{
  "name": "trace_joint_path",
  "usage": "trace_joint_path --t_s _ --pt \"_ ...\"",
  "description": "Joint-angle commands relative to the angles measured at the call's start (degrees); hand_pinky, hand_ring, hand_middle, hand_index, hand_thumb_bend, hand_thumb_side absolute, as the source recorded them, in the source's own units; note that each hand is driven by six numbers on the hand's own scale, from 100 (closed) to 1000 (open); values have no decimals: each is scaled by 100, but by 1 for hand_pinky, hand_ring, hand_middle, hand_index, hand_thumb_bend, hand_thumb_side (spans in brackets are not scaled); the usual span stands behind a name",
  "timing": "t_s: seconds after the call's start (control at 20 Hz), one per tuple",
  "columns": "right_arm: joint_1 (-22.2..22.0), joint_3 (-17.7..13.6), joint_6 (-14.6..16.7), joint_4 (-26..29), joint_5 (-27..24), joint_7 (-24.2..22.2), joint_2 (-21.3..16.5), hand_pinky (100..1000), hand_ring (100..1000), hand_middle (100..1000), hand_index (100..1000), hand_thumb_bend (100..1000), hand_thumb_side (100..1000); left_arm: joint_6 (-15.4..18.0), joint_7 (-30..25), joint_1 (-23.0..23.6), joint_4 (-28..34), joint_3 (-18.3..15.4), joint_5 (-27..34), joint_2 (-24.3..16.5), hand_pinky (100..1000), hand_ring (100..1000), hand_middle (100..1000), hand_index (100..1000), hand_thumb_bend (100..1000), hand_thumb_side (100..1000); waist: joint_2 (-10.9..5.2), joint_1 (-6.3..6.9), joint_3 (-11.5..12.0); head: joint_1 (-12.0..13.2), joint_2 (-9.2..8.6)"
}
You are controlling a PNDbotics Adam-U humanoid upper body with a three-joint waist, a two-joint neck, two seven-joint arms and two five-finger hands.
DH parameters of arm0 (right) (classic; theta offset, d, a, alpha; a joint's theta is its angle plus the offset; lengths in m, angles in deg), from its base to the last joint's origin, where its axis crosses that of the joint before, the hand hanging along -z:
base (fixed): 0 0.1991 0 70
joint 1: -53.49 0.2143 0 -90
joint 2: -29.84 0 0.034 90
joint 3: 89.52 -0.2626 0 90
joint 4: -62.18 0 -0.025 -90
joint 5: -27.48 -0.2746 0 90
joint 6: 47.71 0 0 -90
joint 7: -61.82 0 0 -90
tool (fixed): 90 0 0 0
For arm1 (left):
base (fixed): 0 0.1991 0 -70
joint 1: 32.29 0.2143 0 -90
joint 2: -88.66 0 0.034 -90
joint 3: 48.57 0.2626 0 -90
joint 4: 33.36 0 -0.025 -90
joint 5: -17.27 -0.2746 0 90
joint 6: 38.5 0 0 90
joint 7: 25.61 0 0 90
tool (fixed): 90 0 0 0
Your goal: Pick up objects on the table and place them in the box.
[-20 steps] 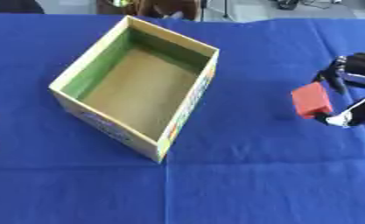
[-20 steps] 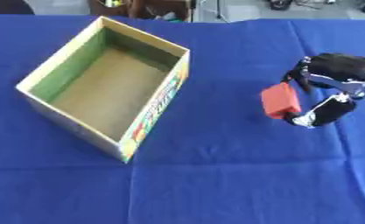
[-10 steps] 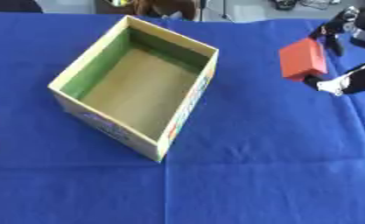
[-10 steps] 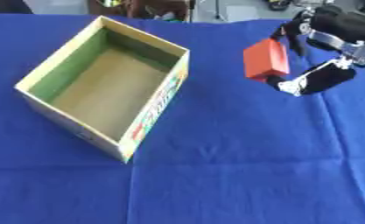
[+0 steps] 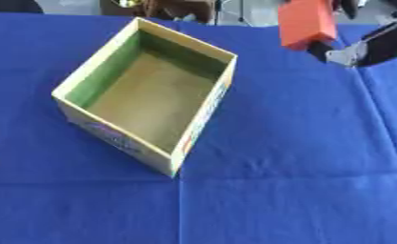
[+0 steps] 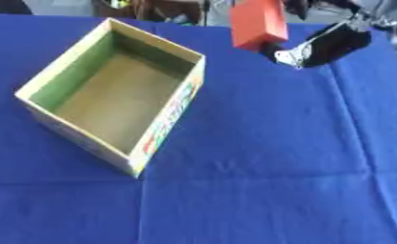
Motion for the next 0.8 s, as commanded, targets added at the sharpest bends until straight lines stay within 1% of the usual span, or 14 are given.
trace_joint_path --t_s 0.05,0.25,0.45,0.6,0.8 --pt "337 55 -13 -122 -81 -100 110 707 554 285 376 100 334 4 -19 -12 110 17 23 -90 317 574 626 757 100 852 -160 -6 18 -52 -94" --pt "730 193 -10 -349 -100 -230 455 710 548 283 375 100 336 5 -24 -33 110 26 32 -93 318 574 626 757 100 851 -152 -47 102 -118 -125" --pt "1165 327 0 -829 95 -395 990 714 546 281 373 100 339 12 -26 -57 110 31 45 -89 319 574 626 756 100 851 -144 -63 176 -176 -151" --pt "1409 413 64 -1241 389 -433 1346 712 551 282 373 100 335 12 -37 -75 110 43 56 -84 320 574 627 757 100 851 -135 -80 243 -229 -176" --pt "1651 466 147 -1859 924 -330 1842 715 550 280 372 100 338 27 -61 -117 110 65 81 -74 320 574 627 757 100 851 -112 -91 355 -318 -224"
